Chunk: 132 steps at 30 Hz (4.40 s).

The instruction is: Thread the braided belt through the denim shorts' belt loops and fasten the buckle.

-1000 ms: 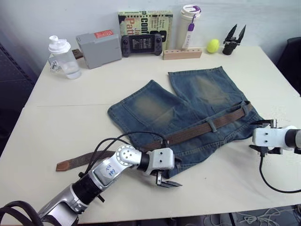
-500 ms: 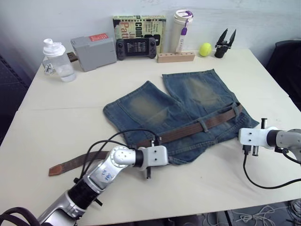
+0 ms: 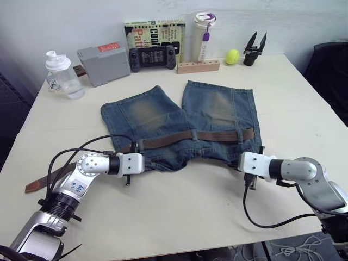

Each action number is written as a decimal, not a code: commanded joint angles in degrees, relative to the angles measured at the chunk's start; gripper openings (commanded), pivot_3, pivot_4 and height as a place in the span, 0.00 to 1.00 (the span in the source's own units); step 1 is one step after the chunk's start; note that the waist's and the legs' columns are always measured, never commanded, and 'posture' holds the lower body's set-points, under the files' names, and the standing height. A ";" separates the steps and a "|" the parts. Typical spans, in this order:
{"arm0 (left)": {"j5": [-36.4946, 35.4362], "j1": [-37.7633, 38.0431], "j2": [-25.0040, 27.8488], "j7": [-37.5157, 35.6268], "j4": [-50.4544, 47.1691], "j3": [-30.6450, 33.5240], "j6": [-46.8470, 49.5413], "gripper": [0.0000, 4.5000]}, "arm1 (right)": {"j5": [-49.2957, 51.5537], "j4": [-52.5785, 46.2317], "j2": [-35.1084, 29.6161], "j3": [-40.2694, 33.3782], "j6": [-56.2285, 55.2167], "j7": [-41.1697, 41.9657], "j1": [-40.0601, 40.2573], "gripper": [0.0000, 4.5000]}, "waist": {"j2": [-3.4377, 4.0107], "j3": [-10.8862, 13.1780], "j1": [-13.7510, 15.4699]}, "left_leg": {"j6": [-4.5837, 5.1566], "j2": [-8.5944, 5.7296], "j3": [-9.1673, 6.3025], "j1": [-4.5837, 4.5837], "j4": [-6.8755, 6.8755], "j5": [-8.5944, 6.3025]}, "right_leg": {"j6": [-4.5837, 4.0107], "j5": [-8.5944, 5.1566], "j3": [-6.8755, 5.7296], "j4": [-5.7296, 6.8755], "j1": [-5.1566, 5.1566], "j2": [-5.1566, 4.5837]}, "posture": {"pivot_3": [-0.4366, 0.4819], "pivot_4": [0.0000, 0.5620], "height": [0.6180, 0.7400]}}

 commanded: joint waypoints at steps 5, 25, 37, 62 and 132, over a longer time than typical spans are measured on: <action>11.51 -8.07 3.39 8.75 34.88 -0.30 -9.70 0.05 | -6.66 7.94 -0.57 1.66 -4.54 -3.79 -3.95 0.00 | -0.01 -0.16 0.03 | -0.02 0.01 0.18 0.68 0.02 0.04 | -0.17 -0.09 0.18 0.23 0.18 -0.12 | 0.48 0.27 0.88; 4.25 1.19 0.77 4.01 25.32 6.70 -12.05 0.52 | -7.31 17.30 2.81 4.36 -9.82 -7.34 -10.64 0.08 | 0.05 -0.18 -0.86 | -0.02 0.02 0.53 0.75 -0.35 0.06 | -0.37 -0.23 0.23 0.77 -0.32 -0.41 | 0.48 0.27 0.88; -20.97 13.84 9.51 -8.56 -11.78 19.80 23.78 0.86 | 15.63 16.14 0.77 -9.37 24.74 3.78 -25.20 0.97 | 0.23 0.77 0.14 | 0.12 -0.15 0.29 -0.84 0.21 0.06 | -0.26 -0.17 0.03 0.86 -1.50 -0.67 | 0.48 0.27 0.88; -25.84 7.83 2.31 -2.45 -13.02 31.19 40.62 0.86 | 17.55 42.88 9.57 -7.00 43.00 6.39 -45.69 0.19 | 0.07 1.26 0.17 | 0.03 -0.63 0.30 -1.73 0.19 0.37 | -0.03 -0.03 -0.48 0.69 -1.88 -0.60 | 0.48 0.27 0.88; 15.36 32.60 -5.75 10.03 0.36 35.60 -40.31 0.25 | 12.01 -4.08 -7.61 -16.07 5.20 13.39 16.07 0.08 | -0.38 1.23 2.20 | 0.45 -0.89 0.18 -1.24 0.49 0.38 | 0.28 0.30 -0.36 0.35 -1.27 -0.96 | 0.48 0.27 0.88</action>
